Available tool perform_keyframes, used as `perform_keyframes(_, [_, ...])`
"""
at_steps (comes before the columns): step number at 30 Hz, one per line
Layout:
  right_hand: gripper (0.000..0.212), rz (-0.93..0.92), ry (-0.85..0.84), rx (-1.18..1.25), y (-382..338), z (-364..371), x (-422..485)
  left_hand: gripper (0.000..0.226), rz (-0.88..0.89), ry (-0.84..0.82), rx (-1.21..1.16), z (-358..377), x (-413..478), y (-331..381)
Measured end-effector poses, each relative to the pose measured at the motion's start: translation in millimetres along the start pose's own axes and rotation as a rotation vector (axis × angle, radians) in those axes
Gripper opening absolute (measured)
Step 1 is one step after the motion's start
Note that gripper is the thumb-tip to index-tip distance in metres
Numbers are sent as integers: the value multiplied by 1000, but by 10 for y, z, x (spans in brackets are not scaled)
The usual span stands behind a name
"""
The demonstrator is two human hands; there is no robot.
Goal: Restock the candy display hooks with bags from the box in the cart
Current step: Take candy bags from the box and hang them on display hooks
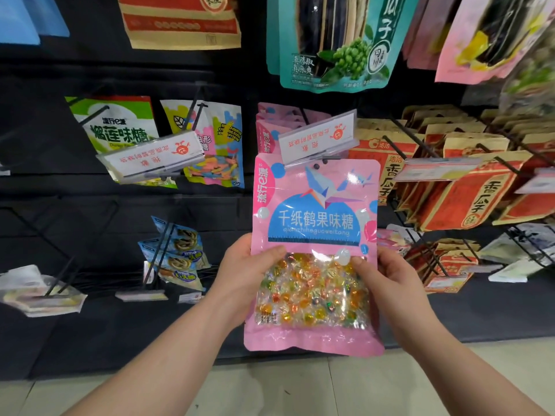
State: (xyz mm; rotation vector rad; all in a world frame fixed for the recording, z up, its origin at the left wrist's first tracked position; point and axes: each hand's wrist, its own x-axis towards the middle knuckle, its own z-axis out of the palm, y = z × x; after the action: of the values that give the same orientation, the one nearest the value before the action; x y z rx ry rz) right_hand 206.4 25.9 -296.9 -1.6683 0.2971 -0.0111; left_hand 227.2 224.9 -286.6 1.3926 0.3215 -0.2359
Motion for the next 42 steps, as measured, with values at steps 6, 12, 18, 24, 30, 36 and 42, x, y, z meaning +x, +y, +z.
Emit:
perform_keyframes(6, [6, 28, 5, -37, 7, 60, 206, 17, -6, 2, -3, 4, 186, 14])
perform_keyframes(12, [14, 29, 44, -131, -54, 187, 560, 18, 35, -12, 105, -14, 560, 62])
perform_keyframes(18, [21, 42, 70, -227, -110, 317, 998, 12, 71, 2, 174, 44, 936, 135])
perform_keyframes(24, [27, 48, 104, -309, -117, 434, 1371, 15, 107, 89, 255, 89, 1305, 208])
perform_keyframes(30, [31, 76, 96, -452, -29, 490, 1503, 27, 98, 145, 351, 68, 1479, 137])
perform_keyframes(36, [33, 94, 49, -509, -12, 466, 1484, 35, 119, 212, 500, 69, 1524, 73])
perform_keyframes(42, [44, 4, -31, -657, -83, 410, 1303, 49, 155, 221, 667, 60, 1406, 74])
